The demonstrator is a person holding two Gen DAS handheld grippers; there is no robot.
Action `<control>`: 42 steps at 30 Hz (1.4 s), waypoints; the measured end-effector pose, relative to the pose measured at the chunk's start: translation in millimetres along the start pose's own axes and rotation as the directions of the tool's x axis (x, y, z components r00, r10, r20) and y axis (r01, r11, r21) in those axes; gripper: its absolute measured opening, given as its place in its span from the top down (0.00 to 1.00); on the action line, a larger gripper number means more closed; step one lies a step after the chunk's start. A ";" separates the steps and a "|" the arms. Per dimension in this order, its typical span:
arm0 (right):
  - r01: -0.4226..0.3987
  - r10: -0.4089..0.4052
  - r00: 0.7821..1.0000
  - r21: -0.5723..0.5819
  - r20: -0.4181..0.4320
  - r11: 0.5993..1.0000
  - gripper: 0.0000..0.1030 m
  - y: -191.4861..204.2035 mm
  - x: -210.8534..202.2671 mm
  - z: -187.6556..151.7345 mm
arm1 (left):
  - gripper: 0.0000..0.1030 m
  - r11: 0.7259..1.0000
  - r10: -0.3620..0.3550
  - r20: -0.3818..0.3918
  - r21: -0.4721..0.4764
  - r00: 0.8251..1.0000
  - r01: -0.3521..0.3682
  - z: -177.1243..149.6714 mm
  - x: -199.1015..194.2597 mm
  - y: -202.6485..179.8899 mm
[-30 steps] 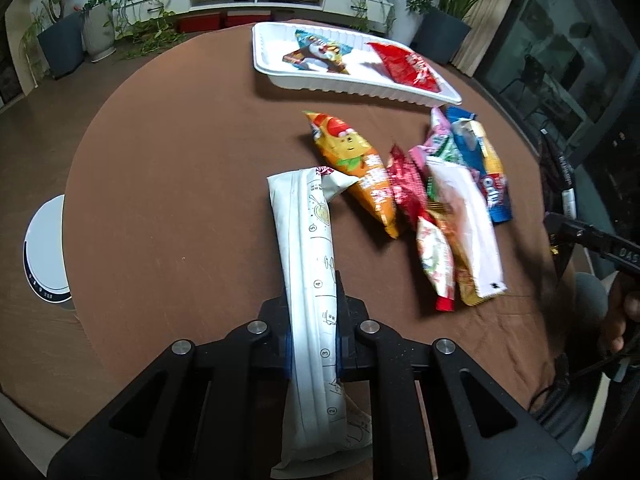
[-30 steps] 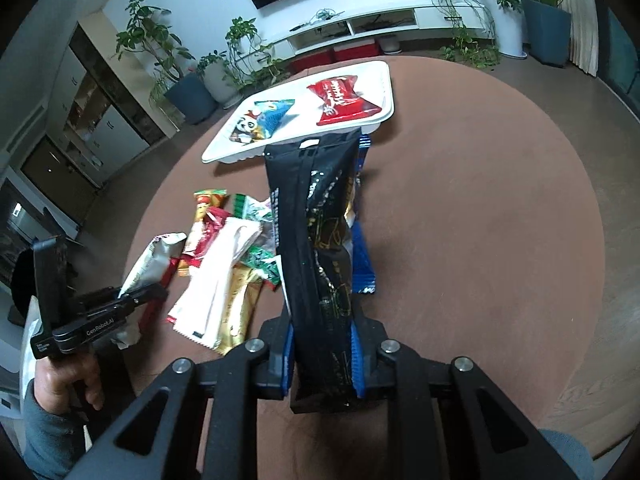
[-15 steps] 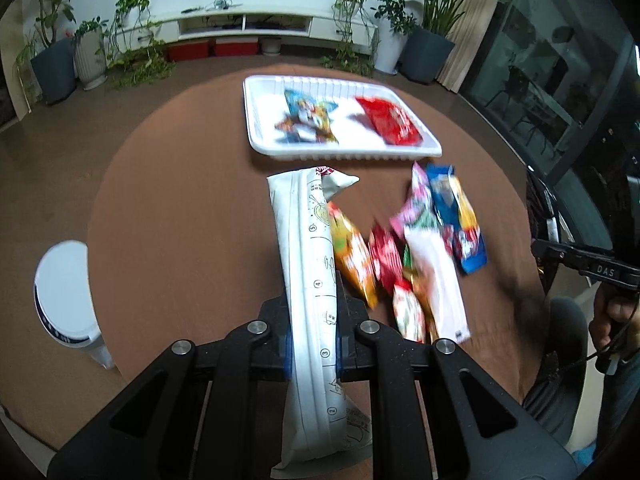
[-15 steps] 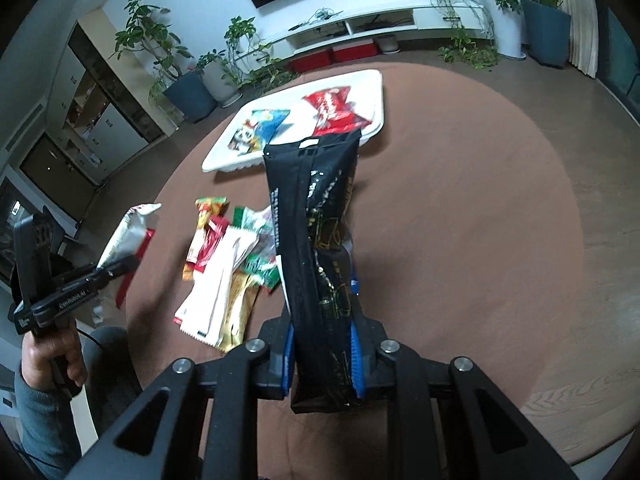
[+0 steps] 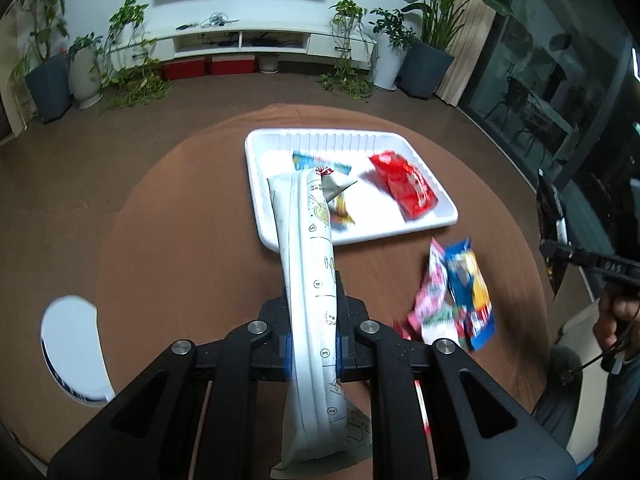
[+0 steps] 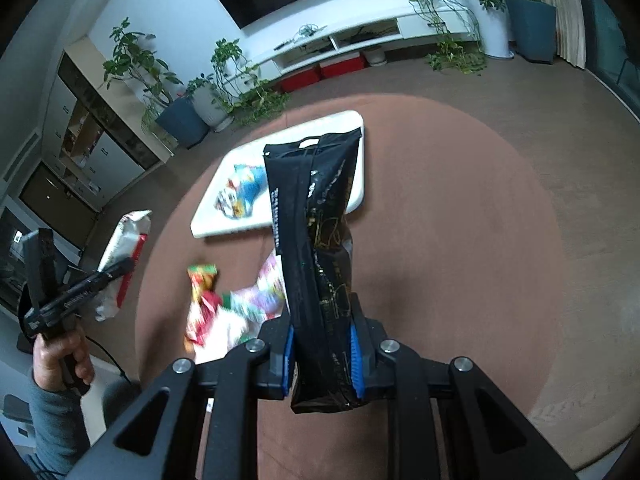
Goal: Organize snacks
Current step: 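Lower the white bar and black bag into the tray and release both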
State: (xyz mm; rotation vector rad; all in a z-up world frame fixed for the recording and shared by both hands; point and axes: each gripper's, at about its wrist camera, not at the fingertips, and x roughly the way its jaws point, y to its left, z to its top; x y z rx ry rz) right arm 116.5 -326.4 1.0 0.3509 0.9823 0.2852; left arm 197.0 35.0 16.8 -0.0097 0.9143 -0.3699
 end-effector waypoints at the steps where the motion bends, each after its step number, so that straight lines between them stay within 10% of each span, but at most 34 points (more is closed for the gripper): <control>1: -0.012 0.012 1.000 -0.006 0.004 1.000 0.77 5.0 3.1 12.2 | 0.89 1.000 -0.004 0.001 0.003 1.000 0.004 11.9 4.8 0.3; 14: -0.071 0.060 0.992 -0.100 -0.108 0.992 0.77 91.1 118.7 121.1 | 0.89 0.999 0.045 -0.047 0.018 0.998 -0.044 119.6 110.8 15.1; 23: 0.018 -0.033 0.980 -0.080 -0.194 0.997 0.77 78.1 200.1 132.8 | 0.89 0.999 0.044 -0.100 0.029 0.994 -0.041 117.9 173.4 13.0; 42: 0.067 -0.071 0.972 -0.025 -0.223 0.997 0.69 58.5 232.2 130.0 | 0.86 0.997 0.037 -0.131 0.075 0.991 -0.027 93.9 213.9 1.9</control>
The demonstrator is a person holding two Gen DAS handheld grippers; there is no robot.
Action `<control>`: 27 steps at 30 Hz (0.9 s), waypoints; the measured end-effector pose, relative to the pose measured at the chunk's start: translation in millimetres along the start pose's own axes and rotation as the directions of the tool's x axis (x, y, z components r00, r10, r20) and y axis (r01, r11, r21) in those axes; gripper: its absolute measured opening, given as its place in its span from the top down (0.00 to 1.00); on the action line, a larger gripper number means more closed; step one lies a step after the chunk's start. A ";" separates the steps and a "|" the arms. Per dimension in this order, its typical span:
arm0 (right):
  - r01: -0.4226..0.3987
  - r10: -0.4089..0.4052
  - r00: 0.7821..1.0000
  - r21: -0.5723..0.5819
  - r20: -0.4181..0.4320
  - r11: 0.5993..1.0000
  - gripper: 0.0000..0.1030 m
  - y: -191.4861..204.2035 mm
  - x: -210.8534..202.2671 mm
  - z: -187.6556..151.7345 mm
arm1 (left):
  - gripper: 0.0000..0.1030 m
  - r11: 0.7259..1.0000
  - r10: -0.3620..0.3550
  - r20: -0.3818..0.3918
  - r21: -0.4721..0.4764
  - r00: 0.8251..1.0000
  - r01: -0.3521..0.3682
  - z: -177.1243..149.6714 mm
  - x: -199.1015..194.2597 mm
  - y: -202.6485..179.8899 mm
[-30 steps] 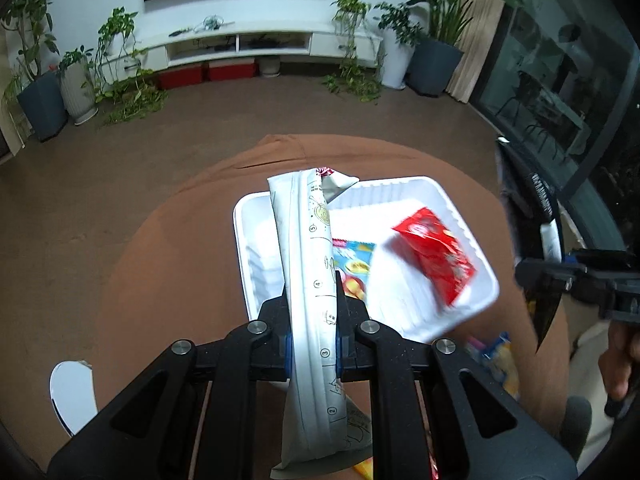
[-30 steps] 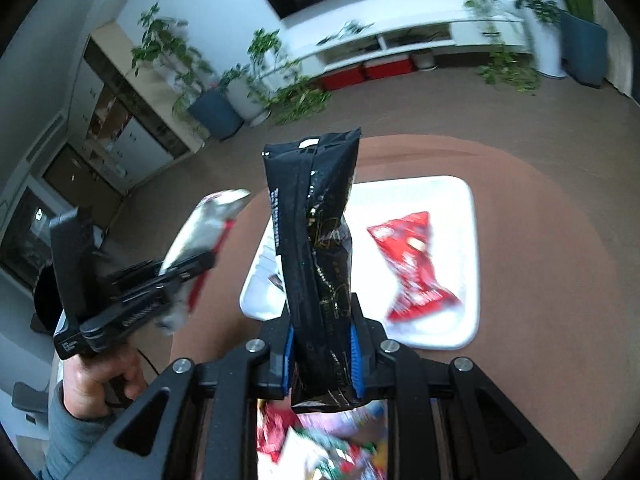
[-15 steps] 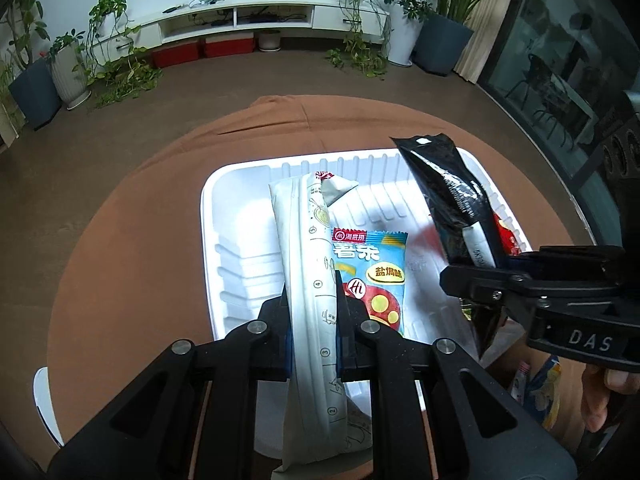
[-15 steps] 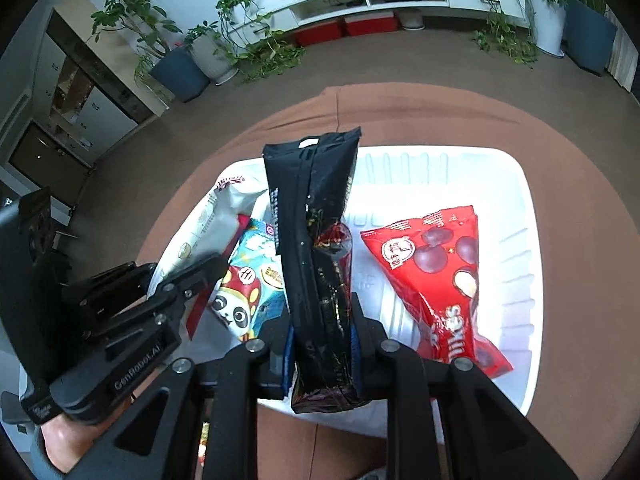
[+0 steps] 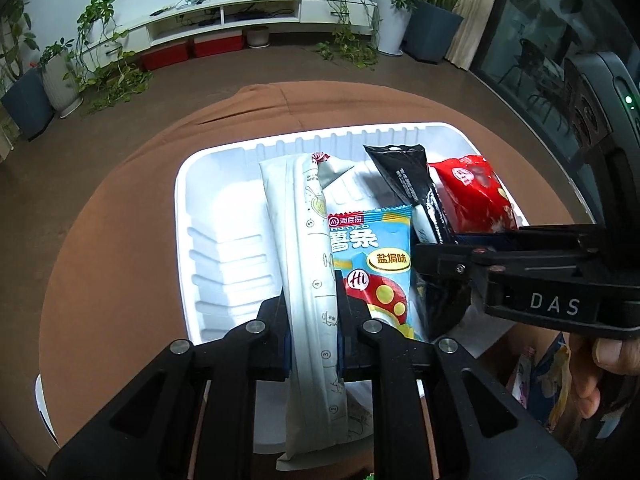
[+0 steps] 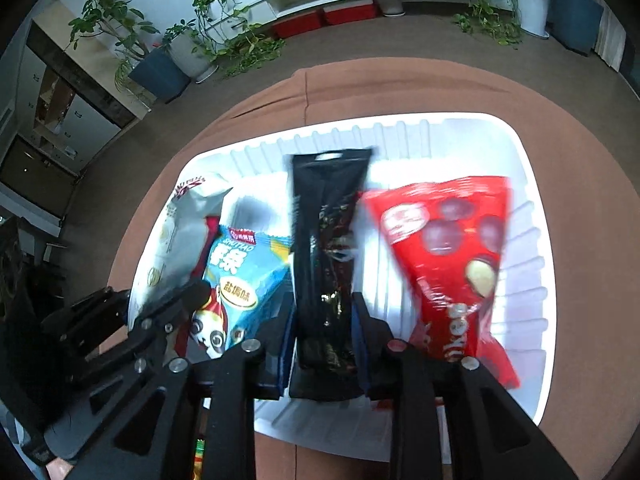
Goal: Organize snacks
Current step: 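Lower the white bar and black bag into the tray and release both, then move both tools back over the remaining snacks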
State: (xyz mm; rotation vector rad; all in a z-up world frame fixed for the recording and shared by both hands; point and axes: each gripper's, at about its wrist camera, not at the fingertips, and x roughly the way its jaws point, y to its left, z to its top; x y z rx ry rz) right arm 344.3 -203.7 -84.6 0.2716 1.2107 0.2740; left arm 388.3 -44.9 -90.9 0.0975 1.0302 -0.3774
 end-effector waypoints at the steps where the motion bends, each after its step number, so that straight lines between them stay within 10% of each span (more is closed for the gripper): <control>1: 0.002 -0.002 1.000 0.000 0.004 1.000 0.68 0.2 -0.6 0.1 | 0.84 1.000 0.001 0.000 -0.005 1.000 -0.001 0.8 1.1 1.8; 6: 0.010 -0.009 0.999 -0.014 0.036 1.000 0.57 2.9 -9.8 -1.5 | 0.43 1.000 0.004 0.027 -0.026 1.000 -0.004 -1.5 -5.2 6.3; 14: 0.014 -0.010 0.997 -0.044 0.077 0.999 0.55 12.4 -29.0 -7.2 | 0.34 1.000 0.006 0.070 -0.008 0.998 -0.005 -2.9 -29.1 -4.0; 27: -0.053 0.081 0.954 -0.102 0.290 0.993 0.20 17.8 -136.7 -87.2 | 0.01 0.999 0.008 0.218 -0.037 0.976 0.000 -75.1 -135.8 -14.5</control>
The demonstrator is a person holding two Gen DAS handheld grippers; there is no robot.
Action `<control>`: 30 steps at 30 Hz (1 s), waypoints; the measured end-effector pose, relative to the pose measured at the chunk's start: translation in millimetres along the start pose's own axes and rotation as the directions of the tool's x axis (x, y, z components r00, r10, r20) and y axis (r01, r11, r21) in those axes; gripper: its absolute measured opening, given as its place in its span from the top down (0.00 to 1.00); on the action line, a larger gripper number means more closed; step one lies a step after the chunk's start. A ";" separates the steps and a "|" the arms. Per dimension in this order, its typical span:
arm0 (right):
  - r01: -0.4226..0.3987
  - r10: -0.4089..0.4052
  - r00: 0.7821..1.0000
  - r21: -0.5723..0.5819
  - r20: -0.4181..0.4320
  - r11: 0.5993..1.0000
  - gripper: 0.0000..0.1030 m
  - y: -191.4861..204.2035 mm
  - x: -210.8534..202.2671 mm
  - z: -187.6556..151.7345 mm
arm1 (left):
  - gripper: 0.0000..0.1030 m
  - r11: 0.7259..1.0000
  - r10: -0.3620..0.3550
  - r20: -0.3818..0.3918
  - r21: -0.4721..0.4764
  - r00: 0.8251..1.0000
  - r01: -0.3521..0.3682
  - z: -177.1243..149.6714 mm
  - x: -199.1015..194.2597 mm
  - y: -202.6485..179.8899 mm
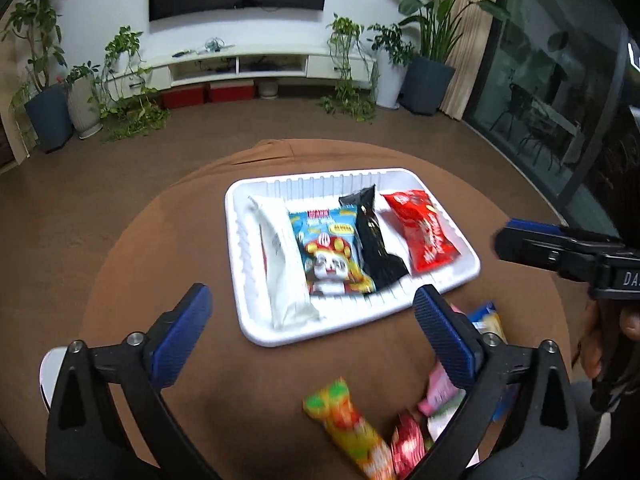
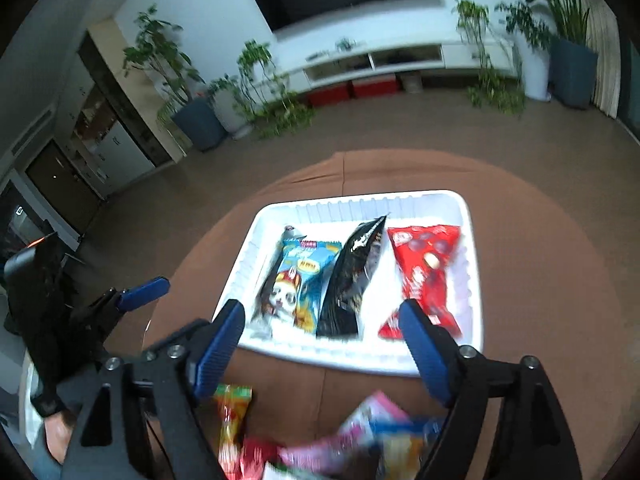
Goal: Organize snacks
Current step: 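Move both tools back over the remaining snacks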
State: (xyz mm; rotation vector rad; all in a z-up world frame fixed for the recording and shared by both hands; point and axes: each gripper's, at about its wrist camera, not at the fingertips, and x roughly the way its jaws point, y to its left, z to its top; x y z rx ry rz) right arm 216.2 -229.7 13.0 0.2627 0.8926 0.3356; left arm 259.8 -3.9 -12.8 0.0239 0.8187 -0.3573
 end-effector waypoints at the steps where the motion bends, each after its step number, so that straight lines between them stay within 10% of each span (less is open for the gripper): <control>1: -0.005 0.005 1.000 0.005 0.007 1.000 0.20 -1.4 -7.8 -8.5 | 0.01 1.000 0.000 0.006 -0.009 1.000 0.001 -11.3 -10.3 0.0; 16: 0.003 0.001 1.000 0.146 -0.028 0.989 0.16 -14.8 -67.1 -175.3 | 0.01 0.986 -0.044 -0.099 -0.165 0.994 0.027 -170.9 -66.6 -16.0; 23: 0.005 -0.001 1.000 0.148 -0.027 0.989 0.16 -8.7 -70.3 -196.5 | 0.01 0.988 -0.063 -0.176 -0.149 0.982 0.037 -195.4 -55.9 -48.1; 30: 0.014 -0.011 1.000 0.134 -0.026 0.991 0.16 -9.3 -75.7 -203.7 | 0.02 0.993 0.063 -0.186 -0.088 0.981 -0.080 -194.7 -54.8 -54.6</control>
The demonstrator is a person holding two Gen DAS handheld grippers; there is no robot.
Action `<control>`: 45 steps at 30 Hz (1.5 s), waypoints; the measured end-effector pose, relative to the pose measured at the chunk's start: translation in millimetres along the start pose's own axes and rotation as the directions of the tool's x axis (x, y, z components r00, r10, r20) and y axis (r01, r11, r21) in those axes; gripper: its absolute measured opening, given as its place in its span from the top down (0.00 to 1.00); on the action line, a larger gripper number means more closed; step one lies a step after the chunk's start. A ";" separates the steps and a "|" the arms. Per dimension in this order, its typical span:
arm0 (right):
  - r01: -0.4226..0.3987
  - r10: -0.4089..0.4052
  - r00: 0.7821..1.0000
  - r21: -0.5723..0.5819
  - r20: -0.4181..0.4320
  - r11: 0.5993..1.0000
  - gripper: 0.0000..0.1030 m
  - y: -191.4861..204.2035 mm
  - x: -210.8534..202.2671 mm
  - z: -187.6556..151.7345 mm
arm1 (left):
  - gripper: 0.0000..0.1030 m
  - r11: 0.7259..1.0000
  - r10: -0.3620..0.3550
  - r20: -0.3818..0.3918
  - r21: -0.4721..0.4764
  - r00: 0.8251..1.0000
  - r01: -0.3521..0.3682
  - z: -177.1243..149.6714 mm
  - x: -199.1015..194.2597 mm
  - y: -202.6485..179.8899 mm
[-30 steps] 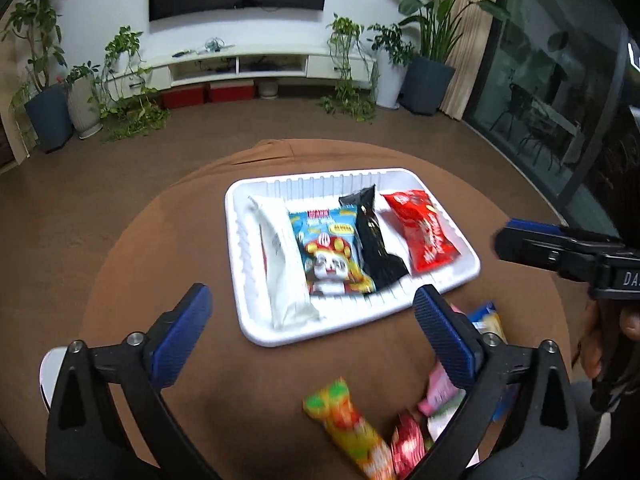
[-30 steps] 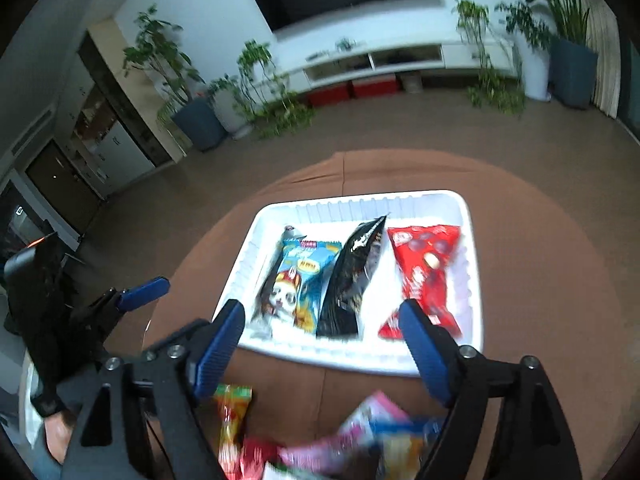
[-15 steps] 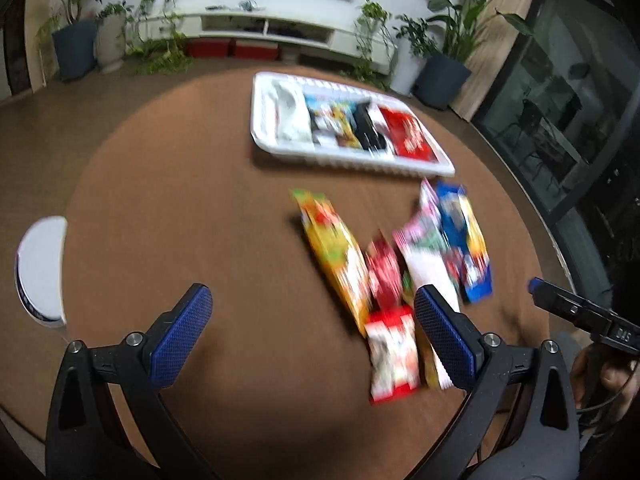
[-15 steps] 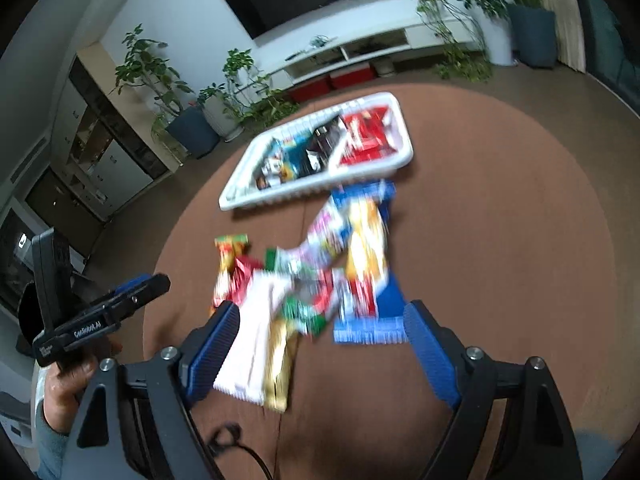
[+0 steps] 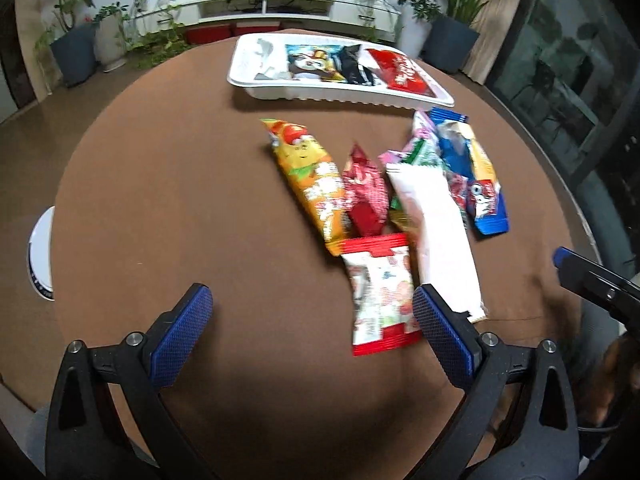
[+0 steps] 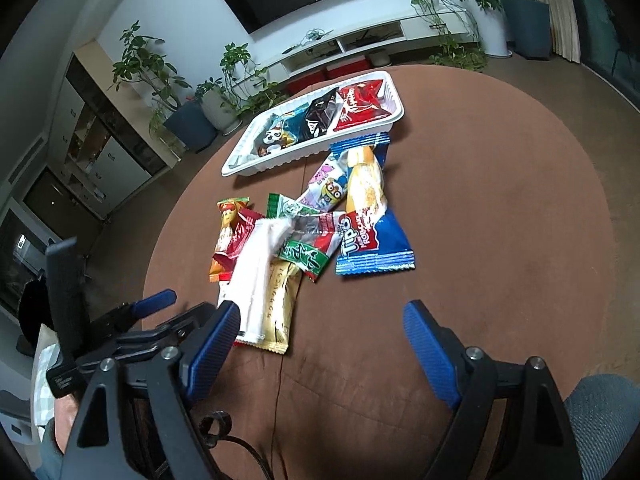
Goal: Organize snacks
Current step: 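Move both tools back over the remaining snacks, then grasp the pink-and-white candy packet with left tool while right tool grasps white wrapper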
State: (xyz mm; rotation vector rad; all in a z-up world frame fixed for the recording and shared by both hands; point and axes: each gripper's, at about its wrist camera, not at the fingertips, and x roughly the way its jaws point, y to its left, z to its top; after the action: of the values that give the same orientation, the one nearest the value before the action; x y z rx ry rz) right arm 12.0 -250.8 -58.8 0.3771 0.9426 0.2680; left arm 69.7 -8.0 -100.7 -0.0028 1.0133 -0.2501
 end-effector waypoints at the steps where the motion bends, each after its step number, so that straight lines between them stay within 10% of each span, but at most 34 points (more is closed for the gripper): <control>1: 0.000 0.000 1.000 0.002 0.000 1.000 0.16 -0.8 -0.4 -0.6 | 0.02 1.000 0.012 -0.002 0.006 1.000 -0.012 0.3 -0.9 0.2; 10: -0.006 0.006 1.000 -0.014 -0.007 1.000 0.16 0.5 0.2 -3.9 | 0.02 0.995 0.028 -0.047 0.095 0.999 -0.024 11.4 14.9 -25.1; 32: -0.012 -0.012 0.996 -0.276 -0.083 0.961 0.27 61.7 37.9 15.3 | 0.57 0.991 0.038 -0.067 0.133 0.997 -0.028 17.9 25.1 -16.2; 45: -0.002 -0.066 0.982 -0.359 -0.178 0.933 0.39 75.2 82.9 20.1 | 0.64 0.993 0.010 -0.079 0.115 0.997 -0.001 8.9 15.4 3.0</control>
State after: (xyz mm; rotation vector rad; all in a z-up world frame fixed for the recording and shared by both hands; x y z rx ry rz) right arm 70.7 -155.1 -76.7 -0.0013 1.0603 0.4437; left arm 85.5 -9.3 -109.3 0.1149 1.0766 -0.3051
